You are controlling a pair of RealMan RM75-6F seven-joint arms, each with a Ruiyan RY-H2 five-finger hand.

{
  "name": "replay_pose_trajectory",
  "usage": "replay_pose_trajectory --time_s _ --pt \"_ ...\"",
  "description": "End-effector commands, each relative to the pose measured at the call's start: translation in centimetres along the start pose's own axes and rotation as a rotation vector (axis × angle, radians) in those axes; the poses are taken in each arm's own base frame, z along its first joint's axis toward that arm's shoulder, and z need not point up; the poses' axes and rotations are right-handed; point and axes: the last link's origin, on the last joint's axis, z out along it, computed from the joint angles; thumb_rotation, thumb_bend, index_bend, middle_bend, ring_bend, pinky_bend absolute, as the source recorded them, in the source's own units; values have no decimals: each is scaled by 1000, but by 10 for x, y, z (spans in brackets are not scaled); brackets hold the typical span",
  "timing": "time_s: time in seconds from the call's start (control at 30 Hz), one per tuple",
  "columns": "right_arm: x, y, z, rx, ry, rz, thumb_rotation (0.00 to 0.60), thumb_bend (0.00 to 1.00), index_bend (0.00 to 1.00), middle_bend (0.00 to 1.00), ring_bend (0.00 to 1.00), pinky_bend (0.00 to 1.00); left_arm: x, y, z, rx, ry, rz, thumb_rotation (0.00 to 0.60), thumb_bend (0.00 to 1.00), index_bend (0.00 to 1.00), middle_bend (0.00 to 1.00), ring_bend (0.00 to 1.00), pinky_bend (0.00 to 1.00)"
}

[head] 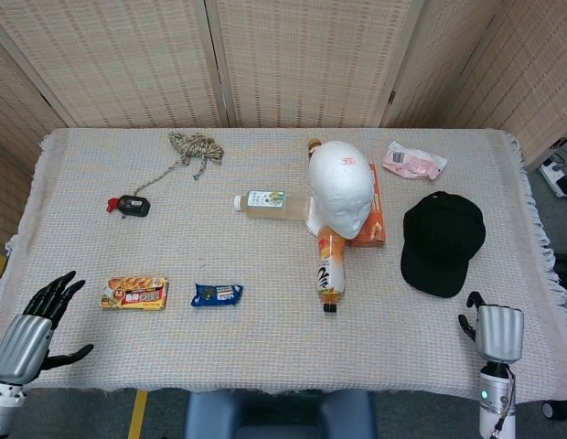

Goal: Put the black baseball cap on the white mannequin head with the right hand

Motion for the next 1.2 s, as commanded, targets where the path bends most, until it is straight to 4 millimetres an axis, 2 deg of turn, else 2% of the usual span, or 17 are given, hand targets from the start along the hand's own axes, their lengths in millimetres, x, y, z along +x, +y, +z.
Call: replay_pose_trajectory --time_s 0.03,0.4,0.9,1.2 --pt "-12 -4 7 -33 -22 -2 600 61 547 1000 1000 1000 2 -2 -1 3 5 -2 600 81 100 17 0 167" --pt "-34 -27 19 -38 -46 43 600 95 446 1000 1000 1000 4 -5 0 14 17 1 600 81 101 18 0 170" --pt "-51 -52 37 -64 -77 97 600 112 482 1000 1000 1000 5 -8 0 27 30 -4 600 84 108 18 0 173" --pt "-52 -55 48 -83 -80 103 600 134 491 1000 1000 1000 7 -12 1 41 40 4 600 85 114 18 0 173"
